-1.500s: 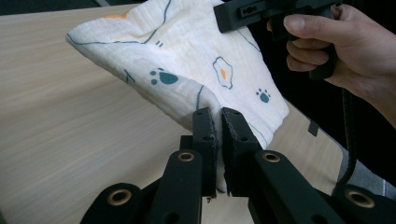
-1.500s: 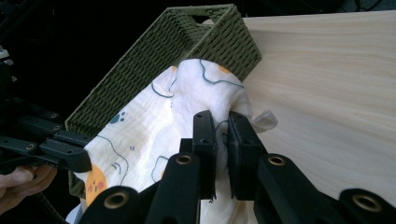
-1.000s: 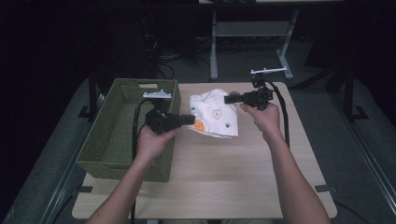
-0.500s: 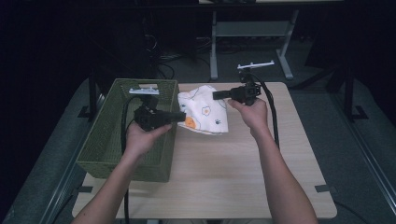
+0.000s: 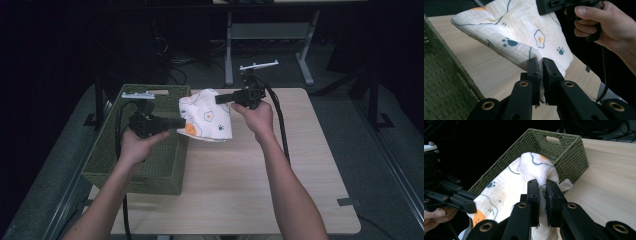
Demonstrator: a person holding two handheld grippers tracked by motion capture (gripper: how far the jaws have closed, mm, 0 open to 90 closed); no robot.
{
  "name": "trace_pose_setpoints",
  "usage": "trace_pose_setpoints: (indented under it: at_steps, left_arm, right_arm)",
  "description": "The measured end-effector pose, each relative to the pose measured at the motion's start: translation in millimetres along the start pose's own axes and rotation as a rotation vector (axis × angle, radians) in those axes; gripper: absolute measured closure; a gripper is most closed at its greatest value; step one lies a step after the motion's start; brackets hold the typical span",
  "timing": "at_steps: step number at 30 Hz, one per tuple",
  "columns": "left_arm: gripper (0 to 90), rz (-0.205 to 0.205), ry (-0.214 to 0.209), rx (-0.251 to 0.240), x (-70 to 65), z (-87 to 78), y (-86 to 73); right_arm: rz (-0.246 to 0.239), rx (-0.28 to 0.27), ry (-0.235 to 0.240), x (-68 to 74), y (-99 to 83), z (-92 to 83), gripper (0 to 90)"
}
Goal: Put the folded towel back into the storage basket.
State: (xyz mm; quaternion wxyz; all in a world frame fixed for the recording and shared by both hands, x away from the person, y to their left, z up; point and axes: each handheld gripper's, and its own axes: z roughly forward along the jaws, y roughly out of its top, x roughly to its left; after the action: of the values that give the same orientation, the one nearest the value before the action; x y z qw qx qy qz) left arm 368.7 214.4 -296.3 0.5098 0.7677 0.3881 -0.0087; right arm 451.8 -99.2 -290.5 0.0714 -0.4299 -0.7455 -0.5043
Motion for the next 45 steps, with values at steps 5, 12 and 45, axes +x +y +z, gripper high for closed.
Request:
trace_pose_setpoints:
  at_steps: [5, 12, 45]
  left_arm:
    - [85.3, -0.008, 0.003, -0.006, 6.2, -6.5, 0.5]
    - [85.3, -0.014, 0.016, -0.013, 14.0, -18.9, 1.2]
    - [85.3, -0.085, 0.080, -0.050, 50.9, -76.8, -18.5]
  right_arm:
    - [-0.003, -0.005, 0.005, 4.7, 3.9, 6.6, 82.6]
    - [-0.008, 0.006, 0.014, 9.9, 6.2, 18.6, 82.5]
    - [-0.054, 0.070, 0.071, 44.9, 25.4, 86.2, 82.5]
